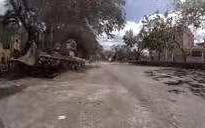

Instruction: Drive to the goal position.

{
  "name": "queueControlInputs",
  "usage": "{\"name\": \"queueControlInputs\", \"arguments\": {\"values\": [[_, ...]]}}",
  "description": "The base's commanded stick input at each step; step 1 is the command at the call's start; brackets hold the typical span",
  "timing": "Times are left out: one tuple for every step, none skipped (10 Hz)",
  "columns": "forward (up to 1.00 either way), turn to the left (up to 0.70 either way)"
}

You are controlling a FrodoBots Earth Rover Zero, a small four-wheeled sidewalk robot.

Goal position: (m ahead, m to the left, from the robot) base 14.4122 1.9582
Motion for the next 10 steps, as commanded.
{"name": "queueControlInputs", "arguments": {"values": [[0.85,0.01],[0.85,0.01],[0.85,0.01],[0.85,0.01],[0.85,0.01],[0.85,0.03],[0.85,0.03],[0.85,0.04],[0.85,0.01],[0.85,0.01]]}}
